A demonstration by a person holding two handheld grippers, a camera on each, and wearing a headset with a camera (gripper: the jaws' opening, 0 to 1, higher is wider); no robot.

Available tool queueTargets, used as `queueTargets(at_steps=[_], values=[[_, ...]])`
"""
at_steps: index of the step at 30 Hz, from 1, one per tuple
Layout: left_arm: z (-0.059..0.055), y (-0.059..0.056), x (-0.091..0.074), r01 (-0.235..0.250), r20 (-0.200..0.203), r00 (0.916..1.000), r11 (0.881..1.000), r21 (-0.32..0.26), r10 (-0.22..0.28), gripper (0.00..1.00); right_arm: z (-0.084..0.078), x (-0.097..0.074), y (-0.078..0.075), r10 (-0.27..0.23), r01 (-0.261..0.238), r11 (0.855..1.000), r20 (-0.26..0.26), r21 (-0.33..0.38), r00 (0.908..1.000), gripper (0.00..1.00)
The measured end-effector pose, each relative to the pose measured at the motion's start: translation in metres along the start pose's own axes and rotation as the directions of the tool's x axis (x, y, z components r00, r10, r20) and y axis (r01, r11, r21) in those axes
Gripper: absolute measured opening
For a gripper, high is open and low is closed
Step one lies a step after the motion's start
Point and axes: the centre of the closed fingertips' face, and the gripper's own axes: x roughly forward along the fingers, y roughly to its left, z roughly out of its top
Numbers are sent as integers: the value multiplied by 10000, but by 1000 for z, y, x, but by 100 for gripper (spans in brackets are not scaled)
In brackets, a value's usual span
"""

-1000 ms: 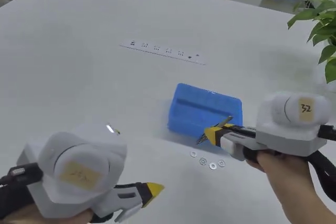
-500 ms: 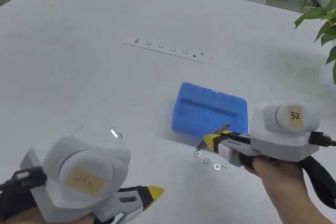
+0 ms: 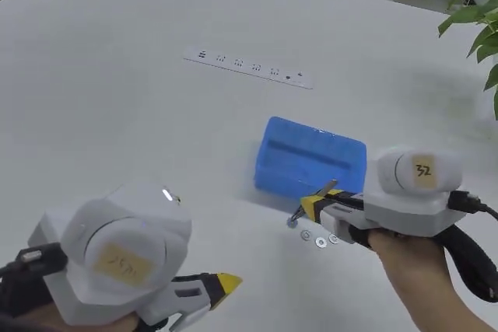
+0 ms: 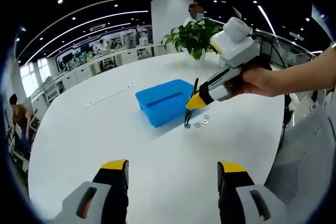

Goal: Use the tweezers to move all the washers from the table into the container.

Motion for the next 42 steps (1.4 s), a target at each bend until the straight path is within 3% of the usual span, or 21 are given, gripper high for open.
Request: queueTargets(at_steps=[9,24,32,42], values=[[-3,1,0,-49,-84,10000,10000,63,50,68,2,4,-1,-111,112,9987,12,-489,9999,4],[-1,0,0,-62,-50,10000,9999,136,63,67,4,1,1,-39,34,9993,-141,-376,9999,3],[0,2,-3,-116,-6,9999,9998,170,116,67,27,-18,8,204,-207,9998,509,57,9985,3],[1,-1,-3,-49,24,10000,9997,230,48,67,61,-29,1,50,-47,10000,1217,-34,9926,3]])
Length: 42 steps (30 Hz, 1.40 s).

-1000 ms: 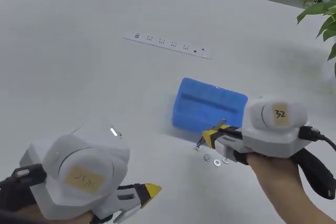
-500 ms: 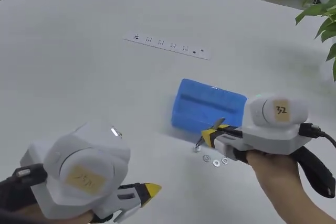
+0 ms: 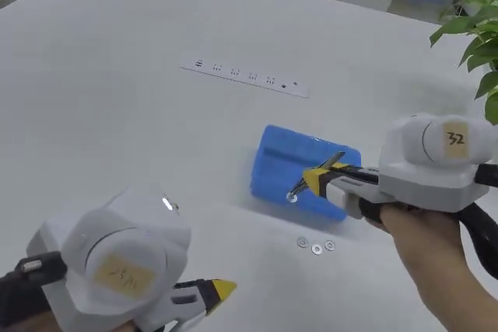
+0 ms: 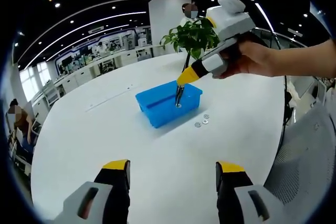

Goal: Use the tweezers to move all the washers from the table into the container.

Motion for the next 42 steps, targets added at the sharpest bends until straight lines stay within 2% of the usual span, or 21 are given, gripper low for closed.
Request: queueTargets(at_steps=[3,7,10,19,29,40,42], values=[[-1,1,0,-10,-8,10000,10000,-15,10,67,11,4,-4,-45,38,9998,337,214,9994,3],[-2,3,1,-23,-45,10000,10000,-62,23,67,17,16,-11,-225,210,9993,488,318,9986,3],[-3,4,2,-41,-71,10000,10000,-55,41,66,14,26,-17,-367,355,9989,409,301,9985,3],[-8,5,2,-72,-191,9998,9999,-149,70,65,-16,47,-25,-437,446,9987,-387,238,9983,3],[-8,6,3,-80,-226,9997,9999,-141,77,65,-31,53,-27,-470,493,9984,-788,281,9958,3],[-8,6,2,-95,-238,9997,9999,-141,92,65,-32,54,-29,-466,505,9979,-907,410,9948,4],[-7,6,1,-122,-224,9997,9999,-80,120,65,-28,50,-30,-518,557,9971,-761,510,9958,4]])
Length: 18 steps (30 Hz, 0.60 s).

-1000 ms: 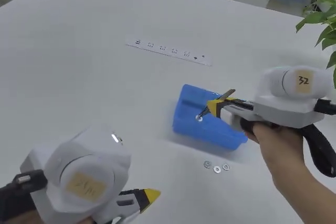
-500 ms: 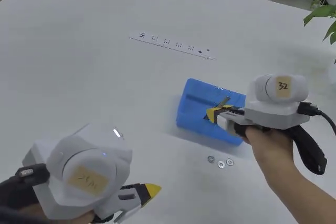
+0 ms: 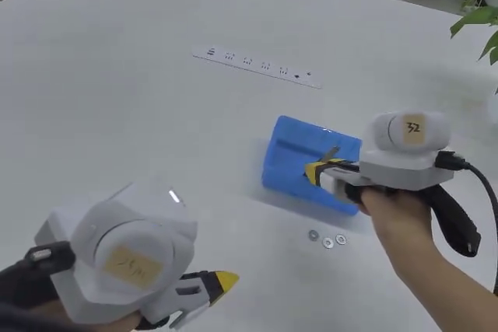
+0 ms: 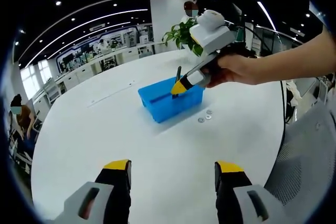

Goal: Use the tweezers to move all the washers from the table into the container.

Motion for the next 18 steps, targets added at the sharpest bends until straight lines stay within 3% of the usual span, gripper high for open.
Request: queueTargets(at_steps=[5,10,13,18], values=[[3,1,-2,-32,45,10000,10000,50,32,65,12,-15,-4,-150,136,9996,534,263,9985,4],[6,-2,-3,-33,114,9999,9999,147,31,65,18,-42,-2,-204,163,9990,1009,408,9947,4],[6,-4,-3,-10,129,9999,9999,164,8,65,18,-54,-1,-56,-12,9981,1101,616,9939,4],[8,-8,-2,80,152,9998,9998,163,-83,65,13,-73,3,-299,250,9989,1283,397,9913,4]])
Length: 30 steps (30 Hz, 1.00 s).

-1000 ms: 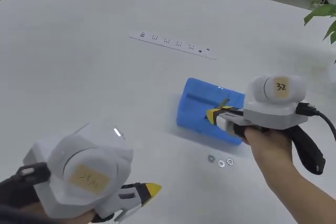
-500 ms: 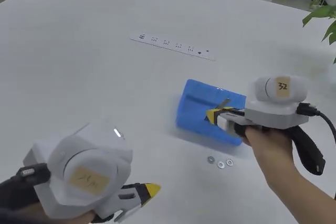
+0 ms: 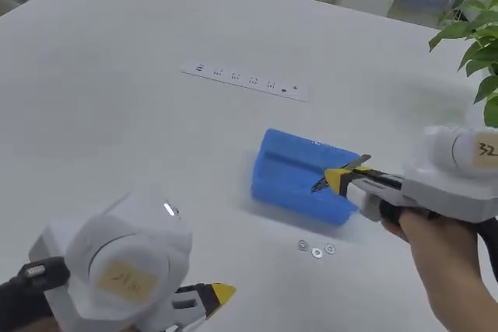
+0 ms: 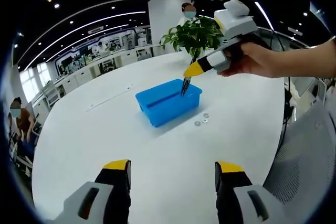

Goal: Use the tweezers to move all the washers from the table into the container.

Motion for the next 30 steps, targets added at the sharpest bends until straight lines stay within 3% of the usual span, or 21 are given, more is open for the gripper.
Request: queueTargets(at_steps=[7,9,15,30], values=[[2,0,1,28,-4,10000,10000,67,-28,65,-19,-9,2,-48,57,9994,-255,355,9997,4],[1,-1,2,56,-26,10000,10000,60,-56,65,-30,-6,4,104,-75,9979,-451,639,9989,4],[-1,-1,2,62,-121,9999,9999,116,-61,65,-56,5,8,89,-52,9994,-1097,341,9939,4],[-7,2,3,-6,-219,9998,10000,29,6,65,-70,16,8,80,-49,9998,-1492,208,9888,4]])
